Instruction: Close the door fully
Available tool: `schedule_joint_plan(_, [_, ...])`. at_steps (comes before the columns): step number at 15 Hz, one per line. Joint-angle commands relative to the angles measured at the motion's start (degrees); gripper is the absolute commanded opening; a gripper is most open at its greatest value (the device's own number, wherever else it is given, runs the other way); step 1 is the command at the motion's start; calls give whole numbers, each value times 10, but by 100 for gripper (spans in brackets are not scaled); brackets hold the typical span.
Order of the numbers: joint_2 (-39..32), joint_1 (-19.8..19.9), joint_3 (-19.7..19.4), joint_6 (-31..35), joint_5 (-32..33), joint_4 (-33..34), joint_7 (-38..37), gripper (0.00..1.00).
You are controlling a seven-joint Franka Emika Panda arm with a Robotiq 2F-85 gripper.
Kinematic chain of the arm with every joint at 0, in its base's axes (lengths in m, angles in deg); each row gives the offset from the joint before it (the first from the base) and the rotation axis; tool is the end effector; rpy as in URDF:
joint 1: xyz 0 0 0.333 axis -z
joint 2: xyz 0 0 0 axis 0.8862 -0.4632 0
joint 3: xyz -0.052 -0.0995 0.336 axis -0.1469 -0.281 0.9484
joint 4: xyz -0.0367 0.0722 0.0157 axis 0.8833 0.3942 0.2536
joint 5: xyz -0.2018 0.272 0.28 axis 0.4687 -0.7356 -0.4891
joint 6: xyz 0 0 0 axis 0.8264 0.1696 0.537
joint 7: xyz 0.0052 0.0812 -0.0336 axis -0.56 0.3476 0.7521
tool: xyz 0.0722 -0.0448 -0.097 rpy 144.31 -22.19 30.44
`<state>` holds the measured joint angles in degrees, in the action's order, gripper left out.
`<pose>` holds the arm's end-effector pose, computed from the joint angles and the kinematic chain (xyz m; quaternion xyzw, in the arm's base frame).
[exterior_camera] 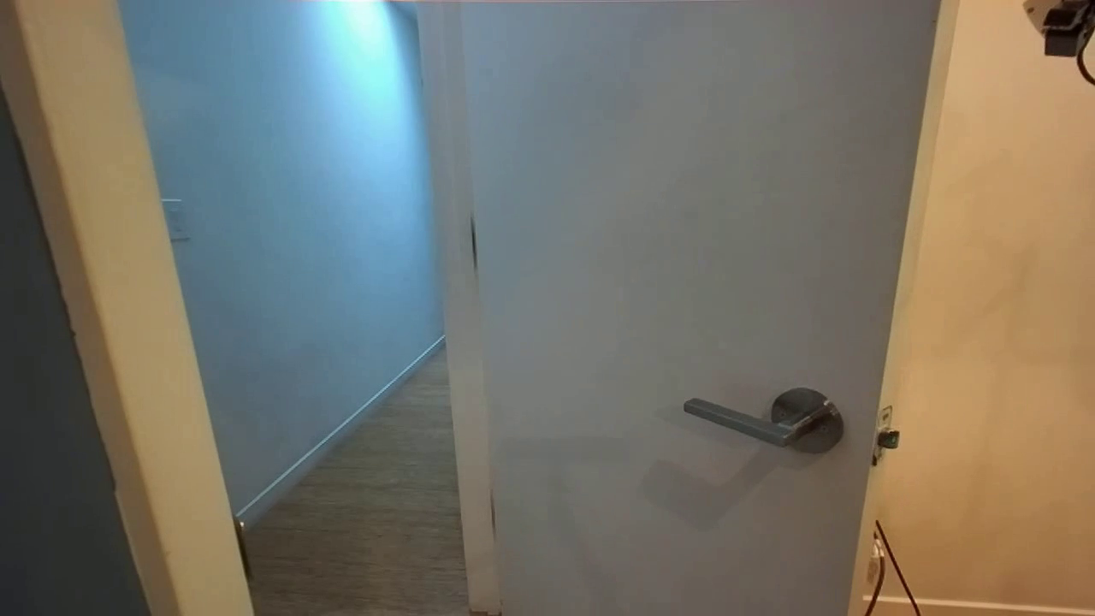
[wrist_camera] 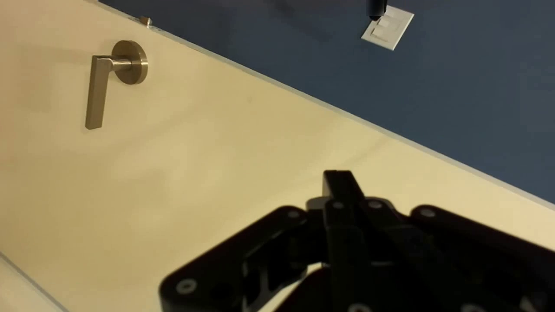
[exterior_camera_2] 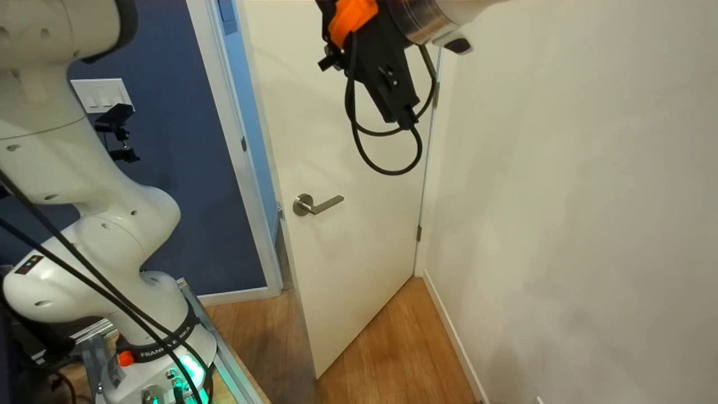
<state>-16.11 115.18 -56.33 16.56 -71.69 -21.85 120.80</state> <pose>0.3592 -0.3225 0.6730 -0.8380 -0.1245 -0.1038 0.5210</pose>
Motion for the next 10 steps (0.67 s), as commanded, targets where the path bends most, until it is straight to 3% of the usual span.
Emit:
schedule_joint_plan(1, [13,-1,2,0,0,-8,3,1])
schedule_joint_plan(8, [27,0,2,1,0,-31,14,1])
schedule_joint_plan(9, [30,-66,-49,6,22,-23,14,0])
schedule_joint_plan(10, [36,-82,-47,12,34,-21,16,0])
